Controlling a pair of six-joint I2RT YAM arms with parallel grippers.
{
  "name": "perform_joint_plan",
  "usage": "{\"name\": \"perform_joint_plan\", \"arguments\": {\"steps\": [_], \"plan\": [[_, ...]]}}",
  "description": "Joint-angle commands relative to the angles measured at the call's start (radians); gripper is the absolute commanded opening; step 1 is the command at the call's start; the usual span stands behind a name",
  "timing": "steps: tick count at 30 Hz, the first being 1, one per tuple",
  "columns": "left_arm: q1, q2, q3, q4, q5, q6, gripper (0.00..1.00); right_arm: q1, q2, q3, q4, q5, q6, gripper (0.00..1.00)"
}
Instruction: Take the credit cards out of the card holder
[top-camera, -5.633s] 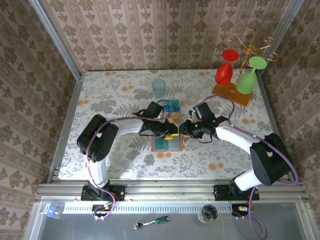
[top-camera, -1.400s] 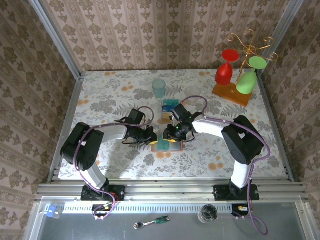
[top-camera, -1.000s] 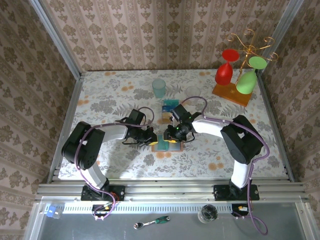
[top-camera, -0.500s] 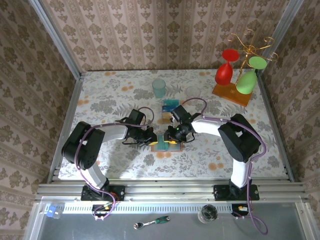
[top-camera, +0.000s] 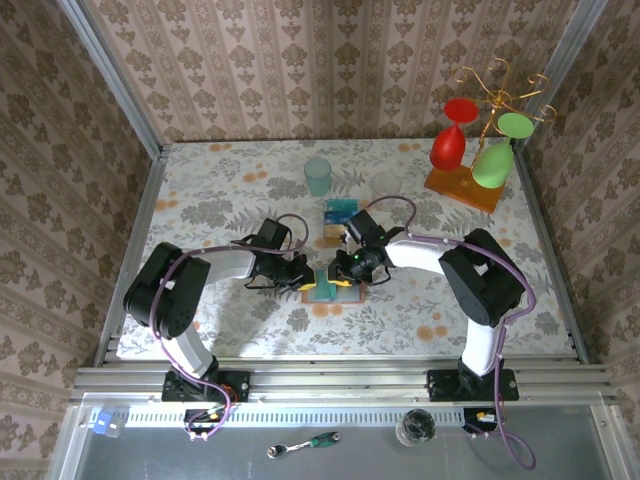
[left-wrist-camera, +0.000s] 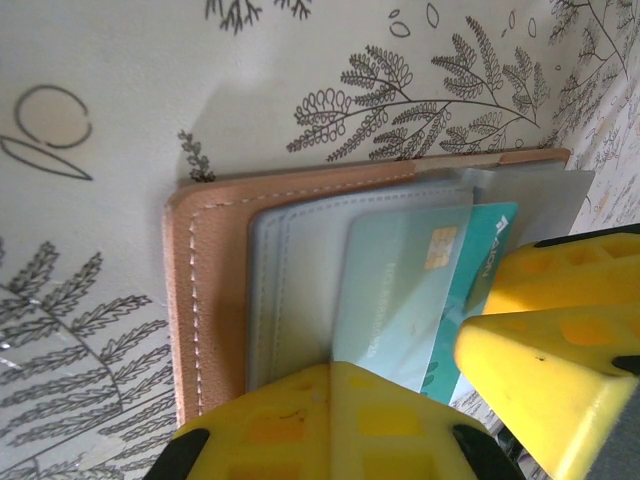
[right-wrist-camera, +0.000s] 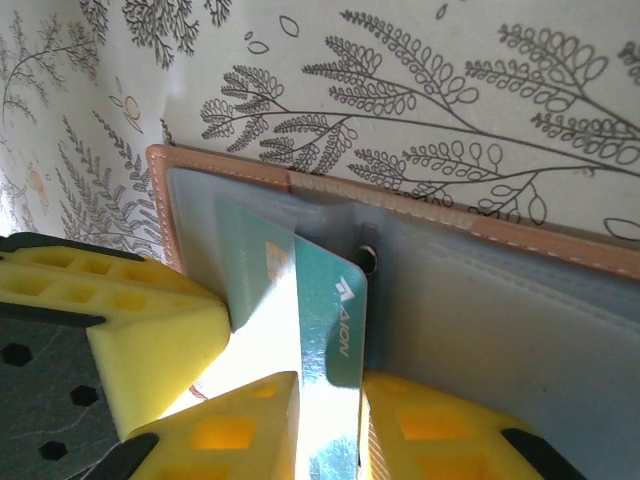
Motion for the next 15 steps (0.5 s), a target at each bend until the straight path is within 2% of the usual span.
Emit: {"name": "perform_joint_plan", "arguments": {"steps": [1, 7, 15], "plan": [[-0.002, 0.024, -0.001, -0.038, -0.017, 0.024, 0.00, -0.007, -0.039, -0.016, 0.000, -0.016, 0.011, 0.17], [0.000, 0.019, -0.004, -0.040, -0.018, 0.023, 0.00, -0.010, -0.044, -0.025, 0.001, -0.006, 0.006, 0.12], [0.000, 0.015, -0.006, -0.039, -0.019, 0.022, 0.00, -0.030, -0.063, -0.046, -0.023, 0.013, -0.016, 0.10]]}}
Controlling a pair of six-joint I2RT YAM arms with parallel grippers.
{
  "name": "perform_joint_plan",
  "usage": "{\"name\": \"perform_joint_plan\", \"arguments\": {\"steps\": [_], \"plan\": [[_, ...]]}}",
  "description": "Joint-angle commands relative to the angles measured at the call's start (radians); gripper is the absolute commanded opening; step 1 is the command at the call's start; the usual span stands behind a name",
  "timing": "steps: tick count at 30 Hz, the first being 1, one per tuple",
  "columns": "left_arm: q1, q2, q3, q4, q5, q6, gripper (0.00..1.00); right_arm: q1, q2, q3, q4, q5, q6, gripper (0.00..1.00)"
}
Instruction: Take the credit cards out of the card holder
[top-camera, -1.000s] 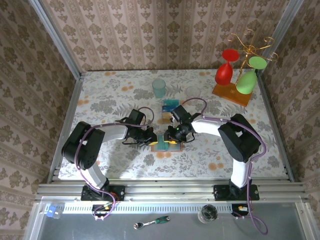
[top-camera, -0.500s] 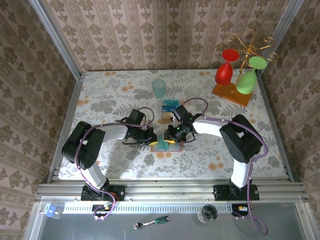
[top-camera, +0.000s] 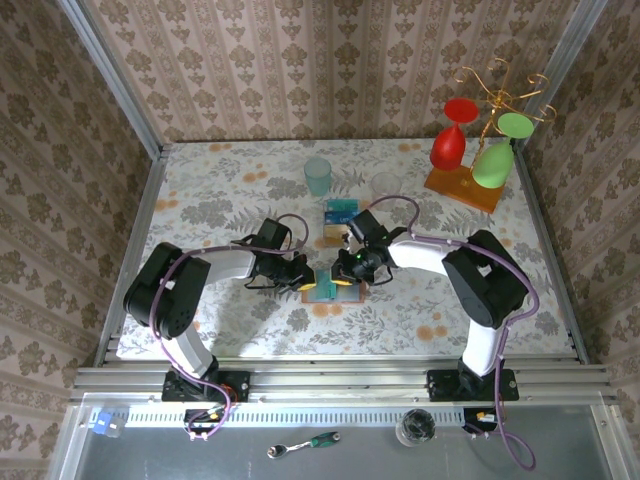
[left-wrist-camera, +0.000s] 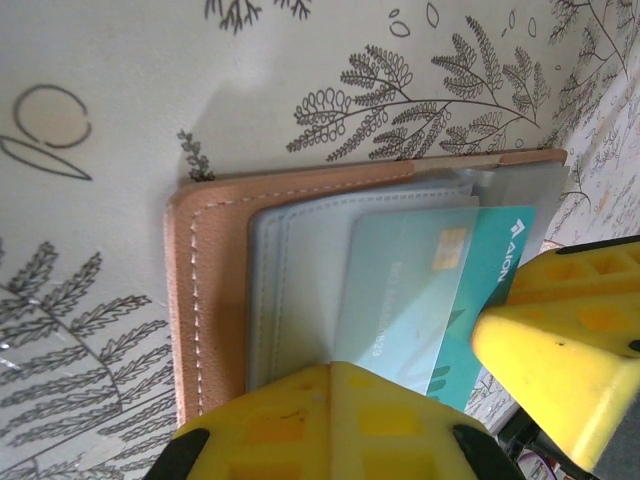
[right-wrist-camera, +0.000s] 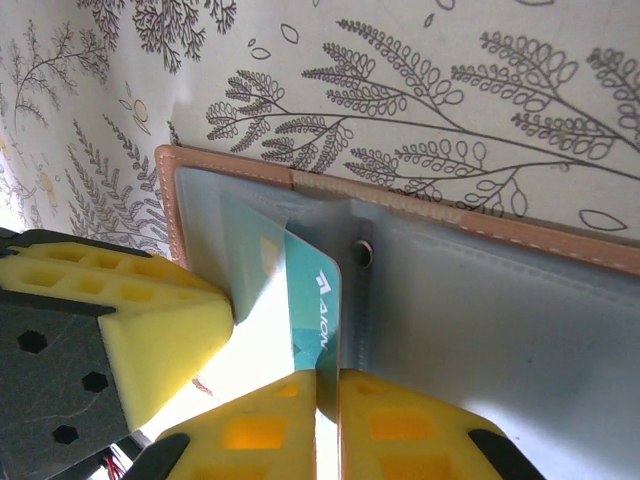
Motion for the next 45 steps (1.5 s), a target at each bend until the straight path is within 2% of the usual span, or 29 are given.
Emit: {"name": "perform_joint_plan", "arguments": {"steps": [1, 20, 45], "plan": [[0.000, 0.014, -0.006, -0.040, -0.019, 0.022, 0.00, -0.014, -0.044, -0.024, -0.033, 0.015, -0.021, 0.10], [0.003, 0.006, -0.002, -0.040, -0.013, 0.023, 0.00, -0.034, -0.119, 0.001, -0.185, 0.059, -0.097, 0.08], [0.006, -0.001, -0.005, -0.035, -0.010, 0.023, 0.00, 0.010, -0.104, 0.029, -0.163, 0.098, -0.027, 0.10]]}}
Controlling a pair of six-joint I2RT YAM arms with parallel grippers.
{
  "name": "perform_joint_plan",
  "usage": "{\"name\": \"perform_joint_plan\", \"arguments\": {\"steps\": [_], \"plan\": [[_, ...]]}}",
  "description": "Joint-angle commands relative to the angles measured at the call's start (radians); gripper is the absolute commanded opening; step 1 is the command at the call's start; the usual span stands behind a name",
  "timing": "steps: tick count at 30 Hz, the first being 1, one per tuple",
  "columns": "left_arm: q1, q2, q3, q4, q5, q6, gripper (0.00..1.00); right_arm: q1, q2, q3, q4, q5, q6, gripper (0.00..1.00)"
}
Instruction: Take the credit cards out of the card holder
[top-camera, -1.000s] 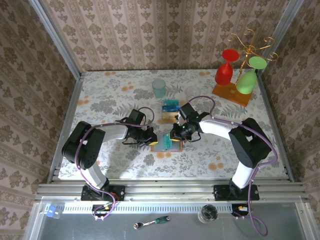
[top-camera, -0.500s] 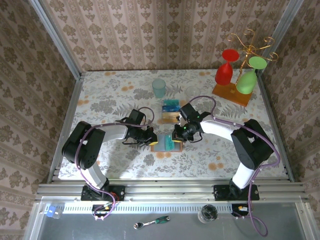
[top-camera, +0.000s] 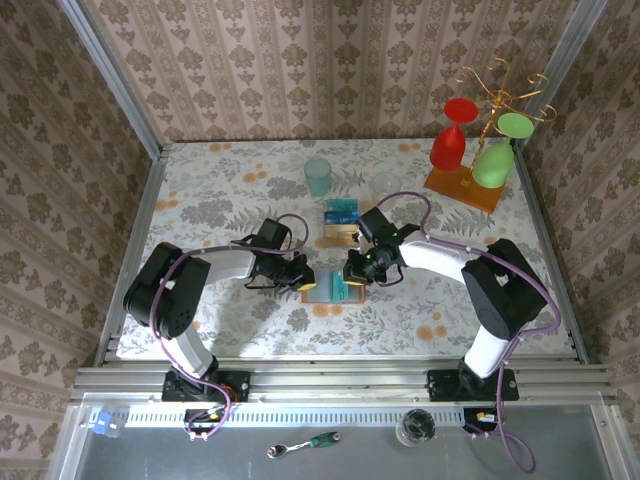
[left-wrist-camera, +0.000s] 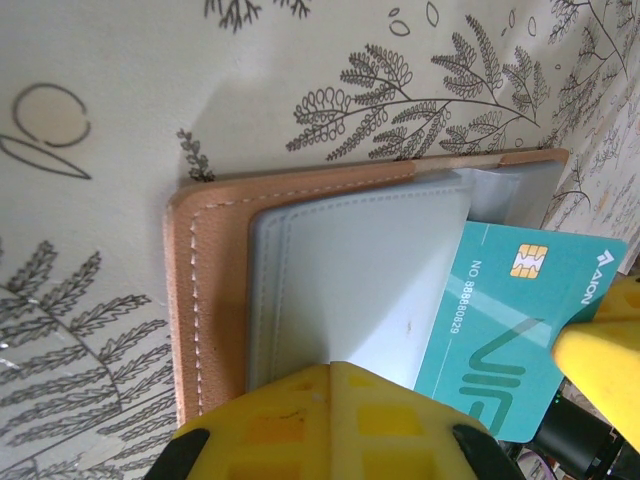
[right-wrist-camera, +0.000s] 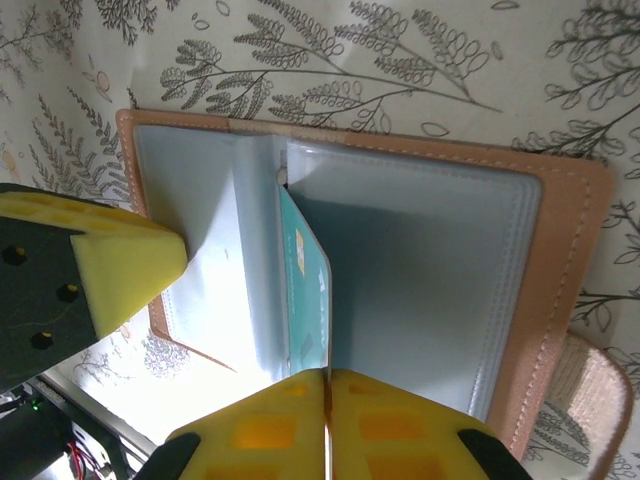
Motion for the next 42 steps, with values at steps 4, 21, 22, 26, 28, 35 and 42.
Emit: {"name": "perform_joint_plan", "arguments": {"steps": [4, 21, 22, 26, 28, 35, 42], "plan": [[0.006, -0.001, -0.007, -0.031, -0.010, 0.023, 0.00, 0.024, -0.004, 0.031, -0.010, 0.034, 0.040, 0.16], [0.007, 0.000, -0.009, -0.027, -0.001, 0.026, 0.00, 0.051, -0.034, -0.019, 0.001, 0.048, 0.083, 0.13], [0.007, 0.000, -0.009, -0.028, 0.000, 0.025, 0.00, 0.052, -0.034, -0.018, 0.002, 0.050, 0.083, 0.12], [0.008, -0.002, -0.003, -0.026, -0.001, 0.023, 0.00, 0.052, -0.042, -0.010, -0.006, 0.056, 0.075, 0.10], [0.006, 0.000, 0.002, -0.026, 0.000, 0.022, 0.00, 0.052, -0.039, -0.004, -0.009, 0.055, 0.070, 0.09], [0.004, 0.004, 0.009, -0.017, 0.005, 0.018, 0.00, 0.052, -0.047, 0.007, -0.030, 0.060, 0.058, 0.08], [0.006, -0.017, 0.025, -0.036, 0.001, 0.021, 0.00, 0.049, -0.075, 0.051, -0.098, 0.087, -0.003, 0.05]]}}
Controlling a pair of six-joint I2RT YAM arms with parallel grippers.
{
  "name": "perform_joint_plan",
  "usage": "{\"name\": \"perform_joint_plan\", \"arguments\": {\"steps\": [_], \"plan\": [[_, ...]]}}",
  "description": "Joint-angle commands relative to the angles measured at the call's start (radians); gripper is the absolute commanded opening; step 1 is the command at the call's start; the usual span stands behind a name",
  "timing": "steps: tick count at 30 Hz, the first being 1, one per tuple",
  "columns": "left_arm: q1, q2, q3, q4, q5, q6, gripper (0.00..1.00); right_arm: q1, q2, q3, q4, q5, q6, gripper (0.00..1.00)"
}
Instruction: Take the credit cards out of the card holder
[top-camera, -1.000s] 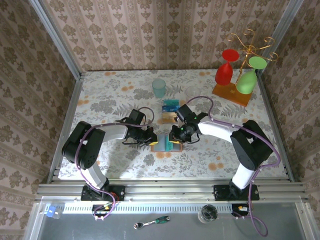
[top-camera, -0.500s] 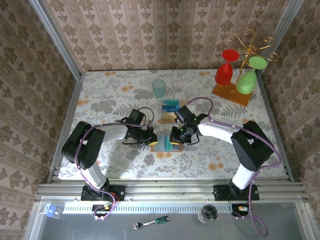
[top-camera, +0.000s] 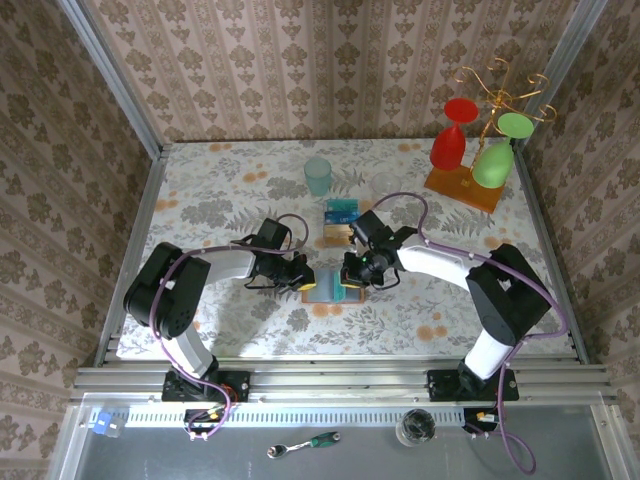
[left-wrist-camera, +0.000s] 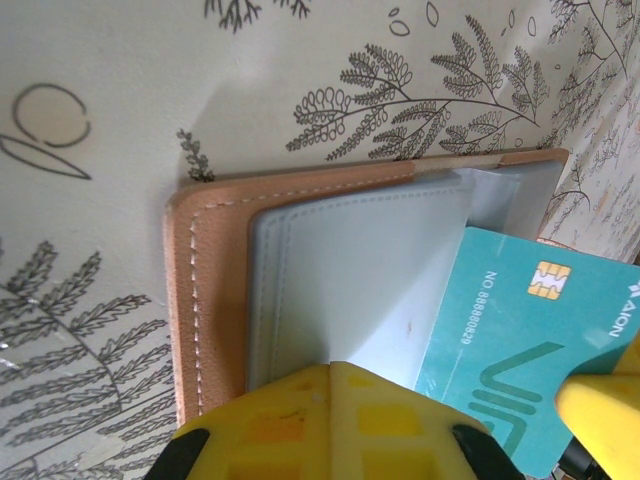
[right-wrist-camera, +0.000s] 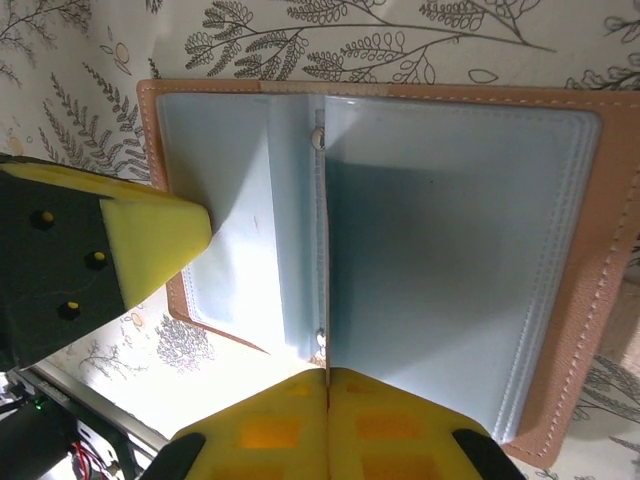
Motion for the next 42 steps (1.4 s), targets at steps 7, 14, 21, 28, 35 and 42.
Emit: {"name": "perform_joint_plan", "arguments": {"steps": [7, 14, 21, 28, 35, 42], "plan": [[0.014, -0.055, 0.035, -0.062, -0.004, 0.023, 0.00, -0.012, -0.046, 0.117, -0.168, 0.074, -0.185, 0.02], [0.029, -0.090, 0.041, -0.090, -0.008, 0.030, 0.00, -0.019, -0.012, 0.241, -0.296, 0.111, -0.450, 0.02], [0.045, -0.113, 0.029, -0.096, -0.013, 0.036, 0.00, -0.020, 0.082, 0.378, -0.446, 0.204, -0.802, 0.02], [0.064, -0.142, 0.001, -0.096, -0.021, 0.036, 0.00, -0.019, 0.122, 0.462, -0.519, 0.310, -1.138, 0.00], [0.073, -0.155, -0.008, -0.105, -0.022, 0.046, 0.00, -0.024, 0.170, 0.551, -0.563, 0.433, -1.360, 0.00], [0.087, -0.182, -0.012, -0.127, -0.032, 0.053, 0.00, -0.061, 0.259, 0.703, -0.603, 0.489, -1.476, 0.00]]}}
